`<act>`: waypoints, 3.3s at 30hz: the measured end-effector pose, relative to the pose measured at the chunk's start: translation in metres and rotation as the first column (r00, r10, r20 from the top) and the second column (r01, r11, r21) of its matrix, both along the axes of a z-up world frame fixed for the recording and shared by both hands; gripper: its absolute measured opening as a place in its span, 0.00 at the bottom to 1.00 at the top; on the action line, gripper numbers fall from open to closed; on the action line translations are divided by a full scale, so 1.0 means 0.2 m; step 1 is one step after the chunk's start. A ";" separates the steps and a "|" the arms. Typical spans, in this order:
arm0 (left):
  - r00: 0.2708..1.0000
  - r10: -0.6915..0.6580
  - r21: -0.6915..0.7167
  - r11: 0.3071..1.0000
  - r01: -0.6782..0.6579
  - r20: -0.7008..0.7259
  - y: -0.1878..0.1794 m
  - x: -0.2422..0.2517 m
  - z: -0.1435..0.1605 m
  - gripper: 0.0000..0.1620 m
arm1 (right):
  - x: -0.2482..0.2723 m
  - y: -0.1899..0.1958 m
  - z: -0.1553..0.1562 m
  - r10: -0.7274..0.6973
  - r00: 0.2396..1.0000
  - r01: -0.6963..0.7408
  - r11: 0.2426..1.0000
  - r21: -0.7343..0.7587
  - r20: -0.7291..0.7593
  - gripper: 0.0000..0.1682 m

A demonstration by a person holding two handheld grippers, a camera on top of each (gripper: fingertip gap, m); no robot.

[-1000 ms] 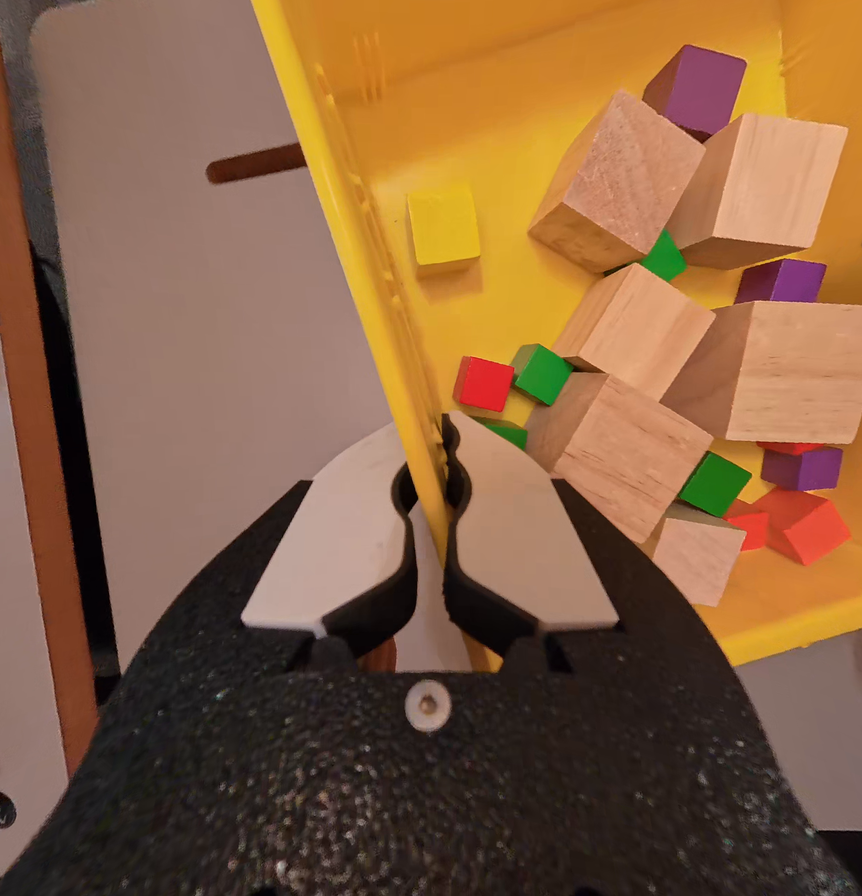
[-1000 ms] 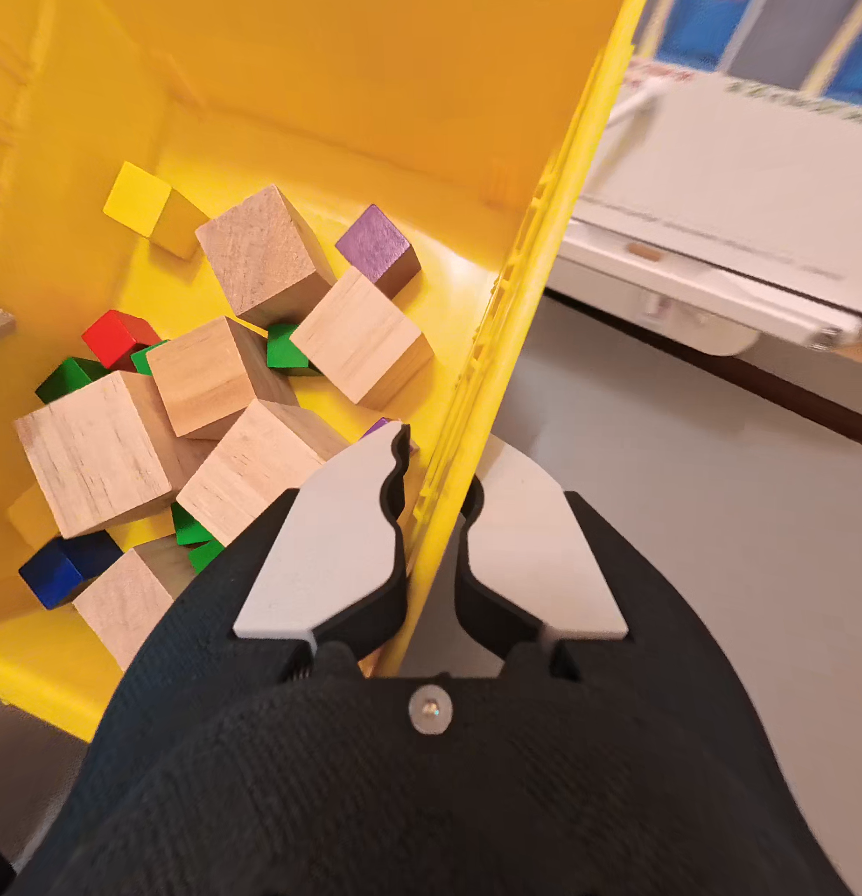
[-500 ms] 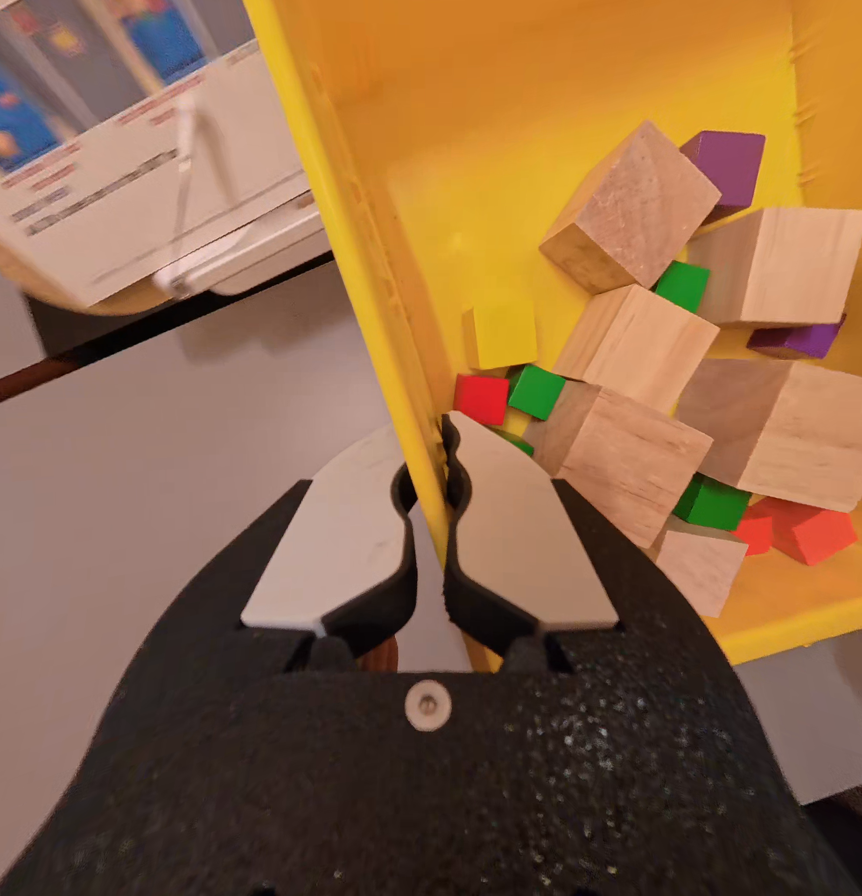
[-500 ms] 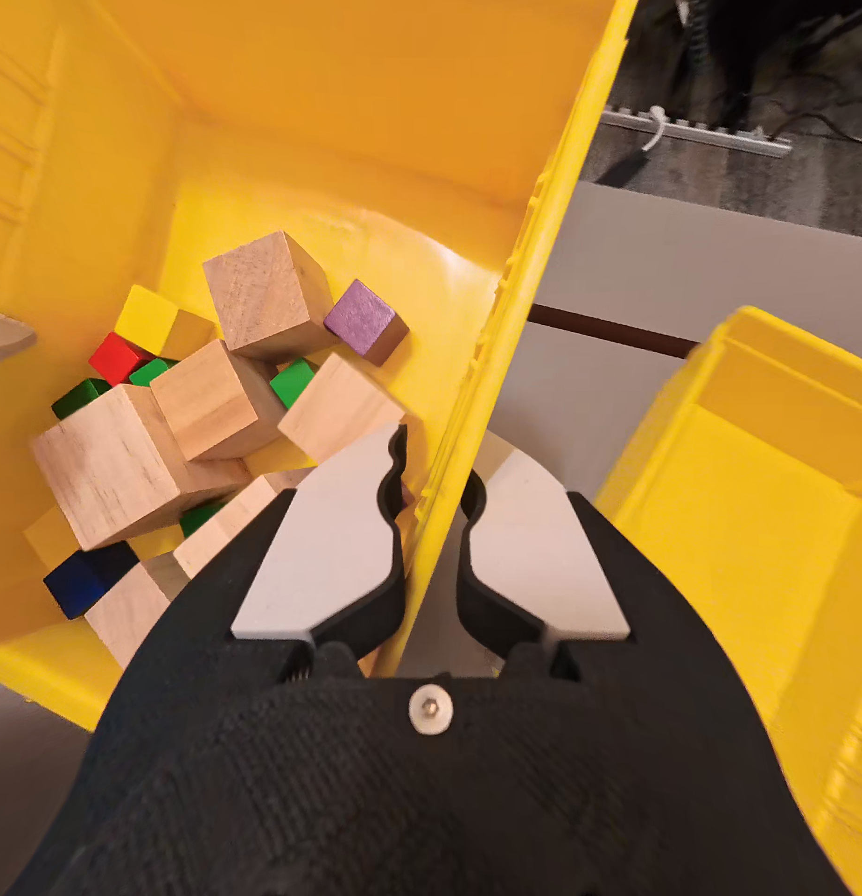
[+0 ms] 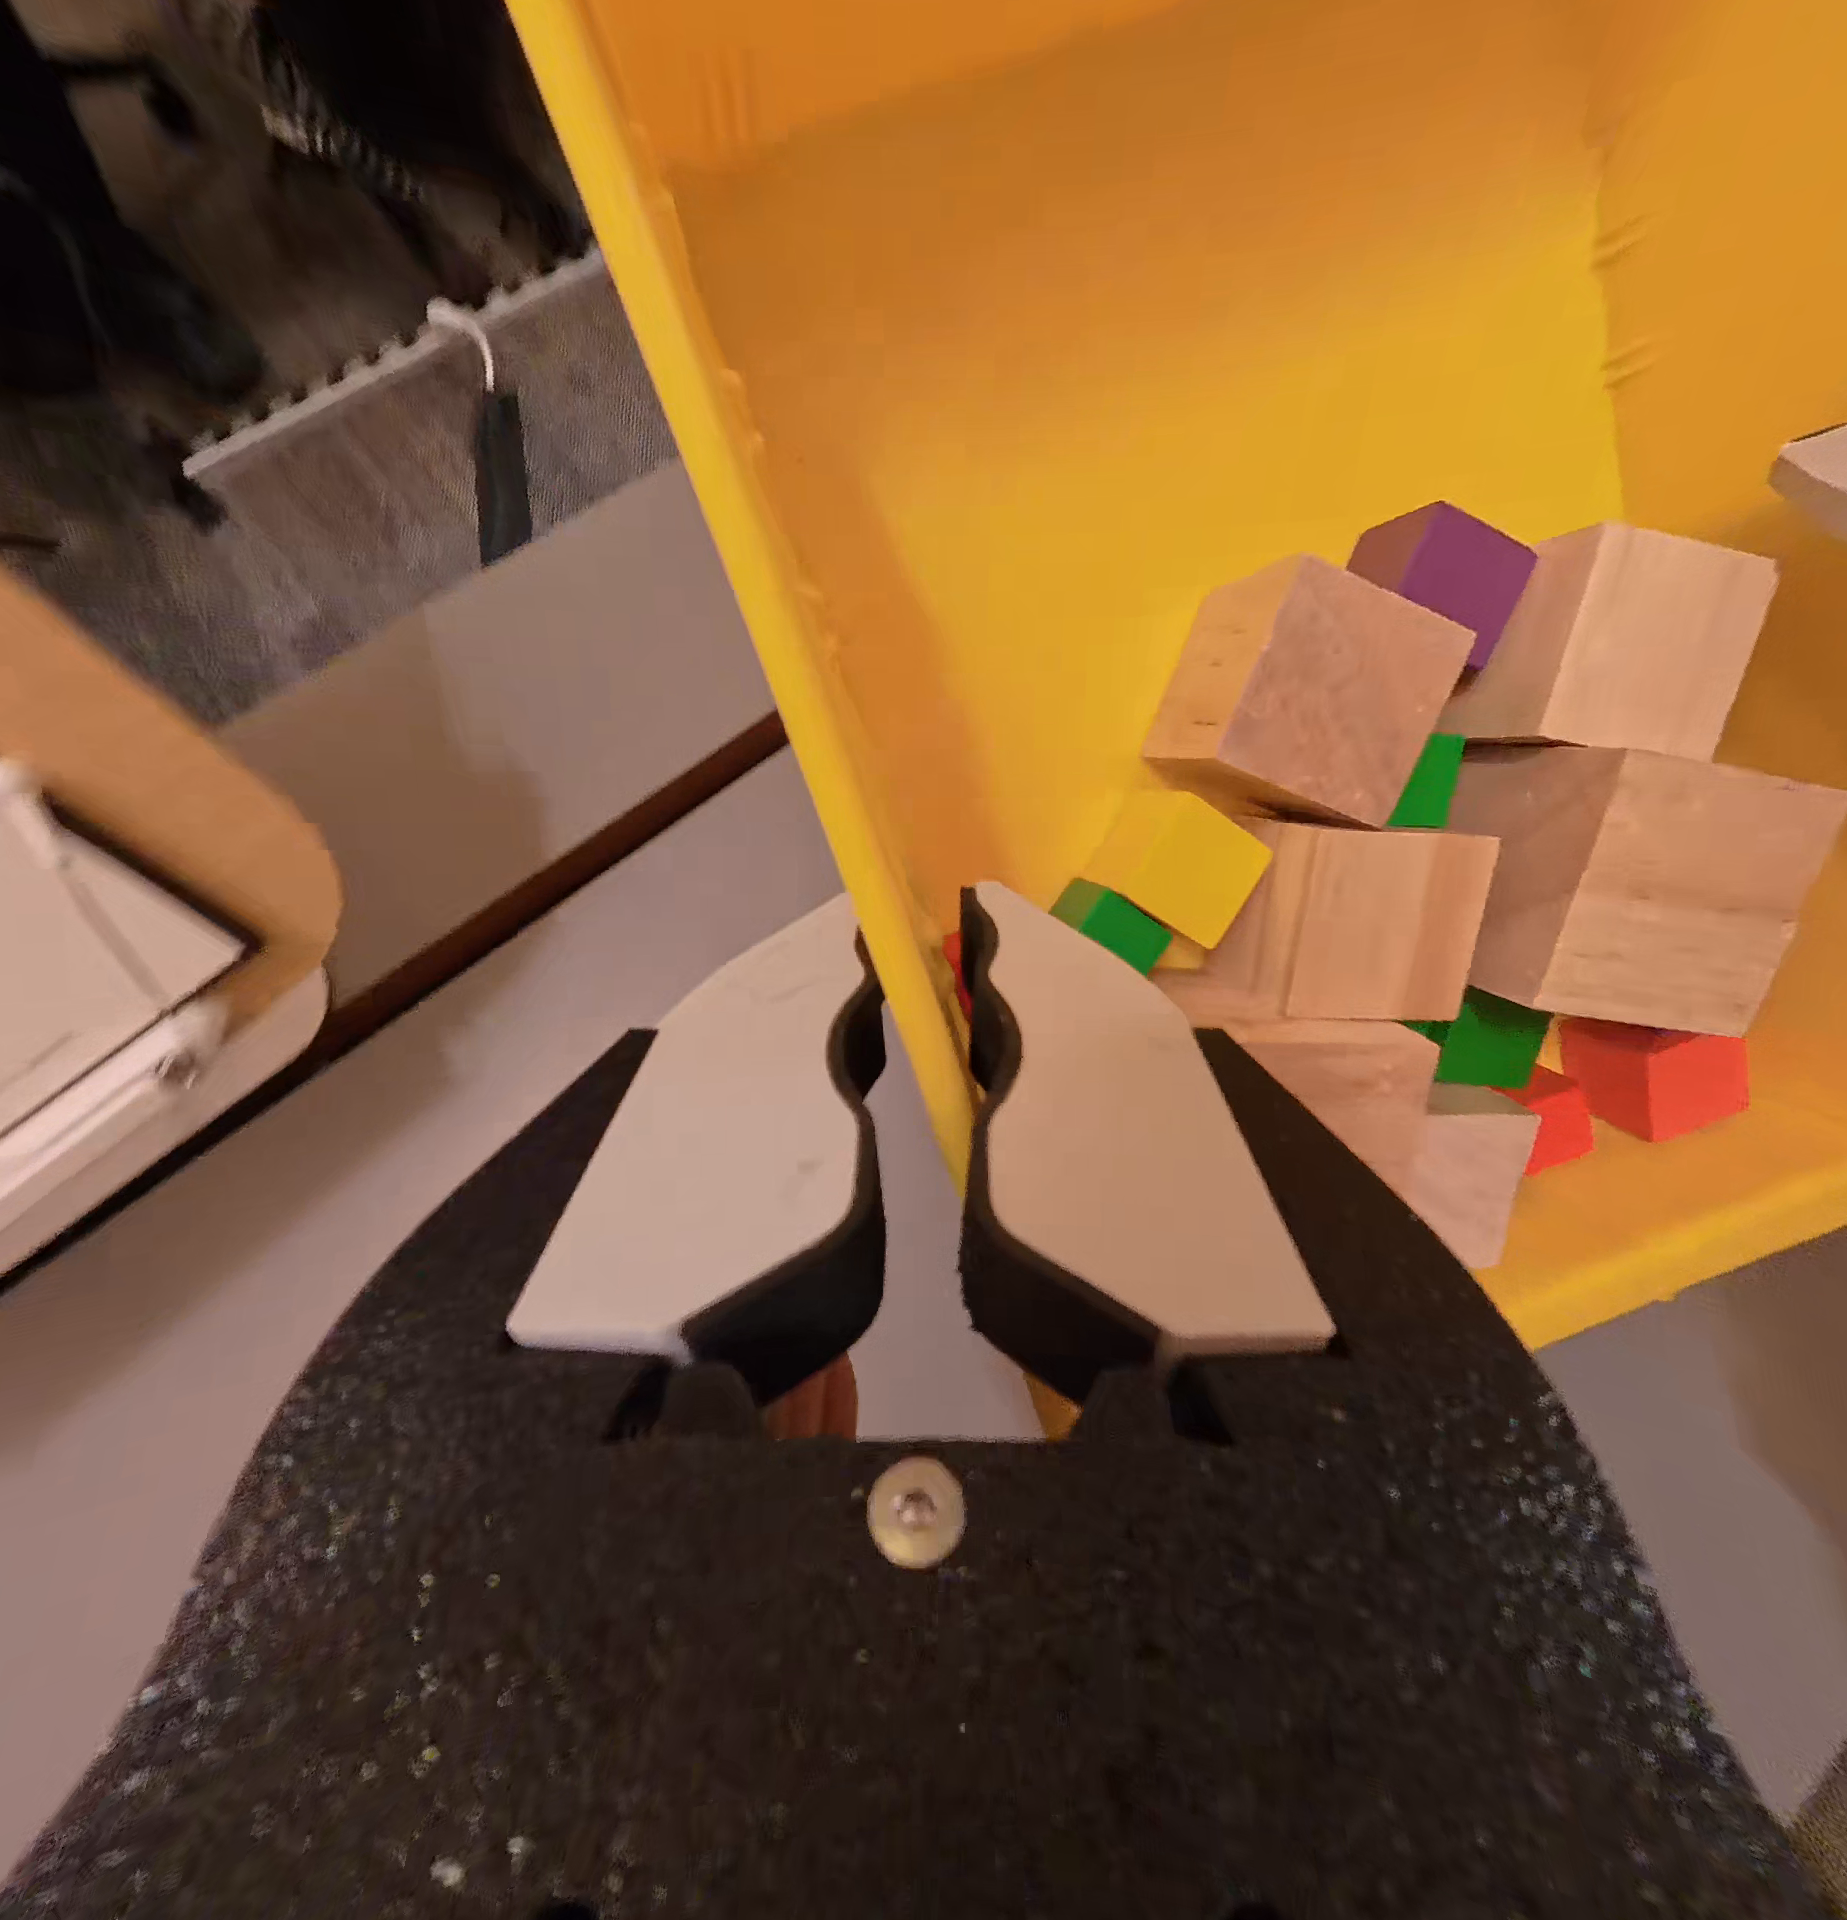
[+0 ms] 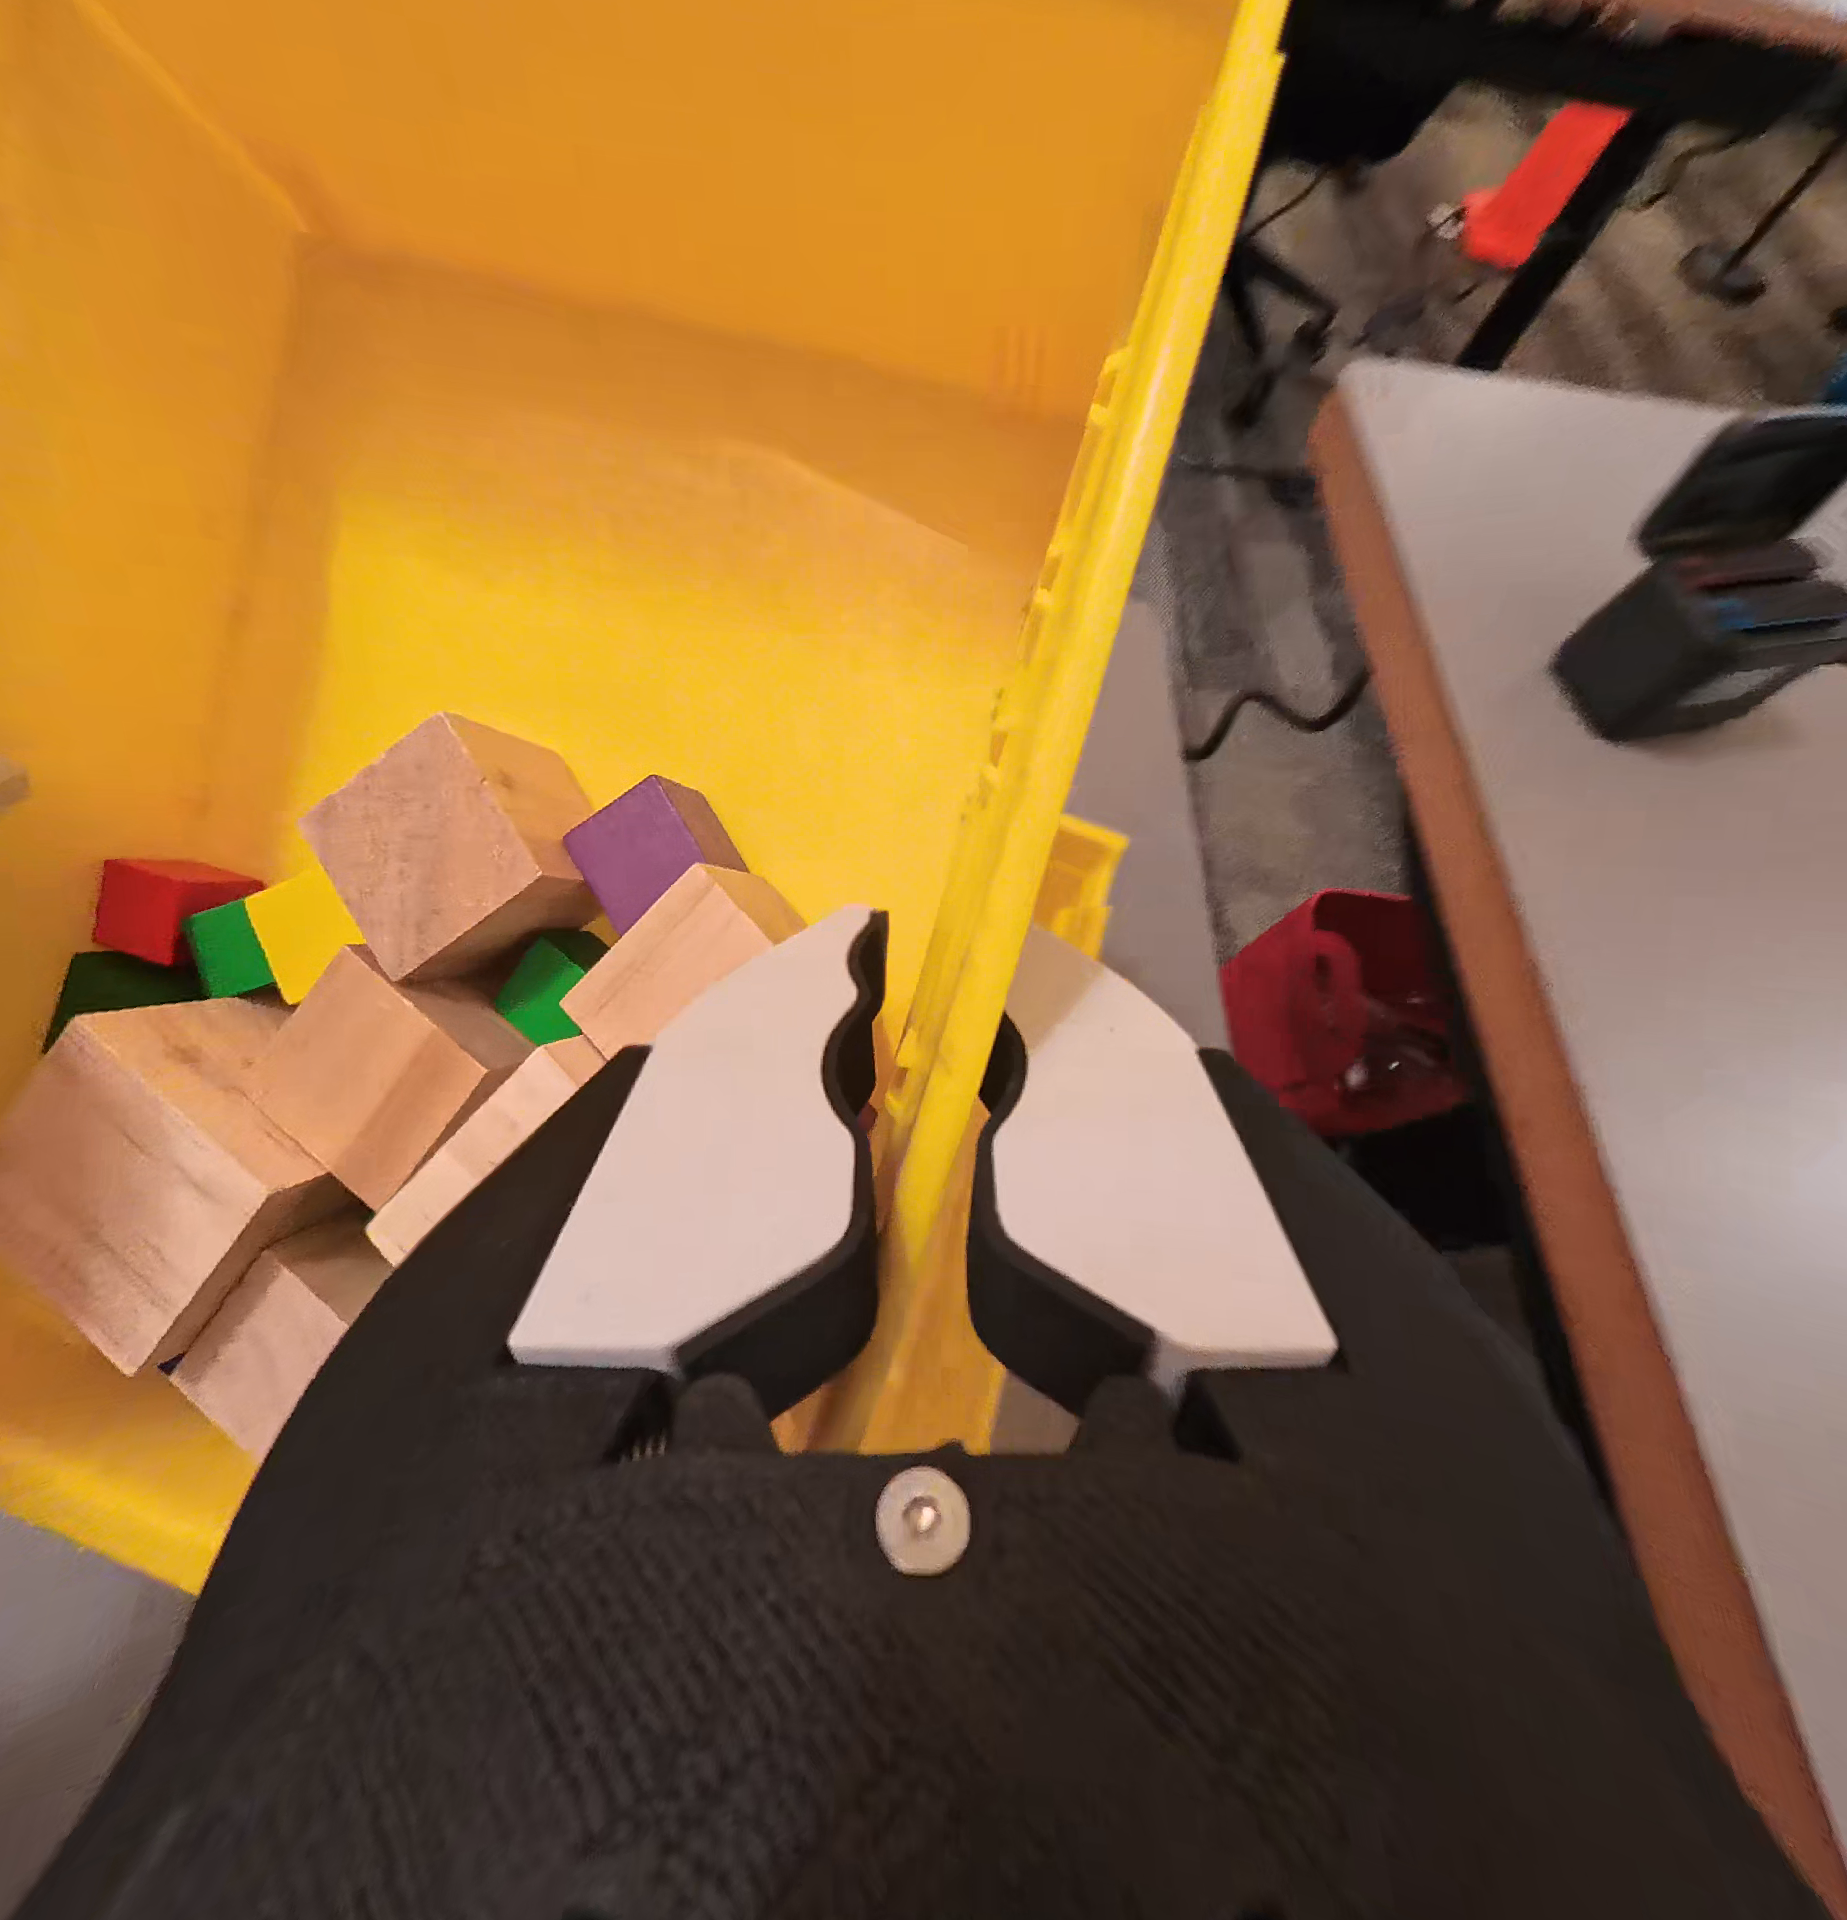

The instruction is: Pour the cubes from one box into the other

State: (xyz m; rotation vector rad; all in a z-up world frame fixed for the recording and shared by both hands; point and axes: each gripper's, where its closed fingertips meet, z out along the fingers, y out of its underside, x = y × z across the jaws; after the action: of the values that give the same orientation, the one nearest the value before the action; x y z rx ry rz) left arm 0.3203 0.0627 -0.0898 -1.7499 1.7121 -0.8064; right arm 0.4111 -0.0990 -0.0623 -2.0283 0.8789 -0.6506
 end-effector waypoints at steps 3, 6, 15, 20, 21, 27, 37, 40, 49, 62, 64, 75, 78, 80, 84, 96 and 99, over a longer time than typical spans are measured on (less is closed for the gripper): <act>0.995 -0.010 0.020 1.000 0.008 0.100 -0.09 0.17 0.03 0.05 | 0.12 -0.11 0.05 -0.045 0.993 0.040 0.998 0.045 0.109 0.08; 0.976 -0.022 0.059 0.998 0.009 0.218 -0.14 0.31 0.06 0.05 | 0.23 -0.18 0.09 -0.080 0.971 0.061 0.994 0.091 0.223 0.08; 0.832 0.012 0.062 0.996 -0.056 0.554 -0.16 0.52 0.12 0.03 | 0.35 -0.21 0.20 -0.131 0.849 0.020 0.976 0.218 0.512 0.07; 0.776 -0.026 0.101 0.994 -0.049 0.631 -0.17 0.56 0.13 0.03 | 0.38 -0.24 0.16 -0.180 0.801 0.011 0.958 0.286 0.571 0.07; 0.764 -0.032 0.095 0.995 -0.038 0.644 -0.18 0.56 0.13 0.03 | 0.38 -0.25 0.16 -0.187 0.793 0.003 0.953 0.303 0.580 0.07; 0.712 -0.040 0.049 0.999 0.008 0.701 -0.19 0.61 0.12 0.03 | 0.38 -0.26 0.17 -0.204 0.748 -0.016 0.946 0.324 0.632 0.08; 0.733 -0.057 0.058 0.998 0.024 0.677 -0.17 0.62 0.06 0.06 | 0.41 -0.22 0.15 -0.180 0.748 -0.017 0.957 0.290 0.638 0.07; 0.755 -0.082 0.047 0.997 0.067 0.650 -0.19 0.61 0.08 0.08 | 0.41 -0.25 0.14 -0.209 0.723 0.047 0.966 0.254 0.659 0.04; 0.916 0.003 -0.061 0.998 0.023 0.402 -0.13 0.63 0.06 0.02 | 0.33 -0.22 0.26 -0.170 0.590 0.121 0.985 0.122 0.789 0.04; 0.827 0.109 -0.021 0.993 -0.117 0.551 -0.04 0.57 0.18 0.00 | 0.29 -0.16 0.32 -0.212 0.673 0.009 0.960 0.279 0.709 0.06; 0.825 0.154 -0.078 0.988 -0.133 0.543 -0.04 0.56 0.16 0.00 | 0.30 -0.15 0.32 -0.184 0.711 0.004 0.966 0.257 0.679 0.05; 0.821 0.152 -0.097 0.988 -0.117 0.551 -0.10 0.55 0.19 0.01 | 0.27 -0.22 0.32 -0.237 0.761 0.100 0.963 0.251 0.604 0.04; 0.818 0.160 -0.135 0.986 -0.102 0.552 -0.09 0.55 0.19 0.01 | 0.25 -0.21 0.34 -0.249 0.785 0.039 0.933 0.357 0.567 0.05; 0.801 0.168 -0.146 0.984 -0.102 0.574 -0.09 0.54 0.20 0.01 | 0.23 -0.21 0.36 -0.228 0.787 0.004 0.931 0.364 0.573 0.05; 0.780 0.194 -0.171 0.979 -0.113 0.594 -0.08 0.51 0.19 0.01 | 0.23 -0.19 0.36 -0.193 0.823 -0.024 0.928 0.371 0.534 0.06; 0.717 0.133 -0.159 0.987 -0.031 0.684 -0.13 0.48 0.25 0.02 | 0.20 -0.23 0.43 -0.226 0.770 -0.093 0.885 0.456 0.597 0.05; 0.705 0.089 -0.125 0.992 0.001 0.704 -0.15 0.48 0.27 0.02 | 0.19 -0.25 0.45 -0.260 0.748 -0.111 0.858 0.502 0.610 0.05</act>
State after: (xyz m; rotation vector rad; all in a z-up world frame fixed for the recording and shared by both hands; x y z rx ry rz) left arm 0.4153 0.0334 -0.0356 -1.2667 1.0979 -1.3656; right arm 0.4499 -0.1485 0.0286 -1.1392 0.6054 -0.9839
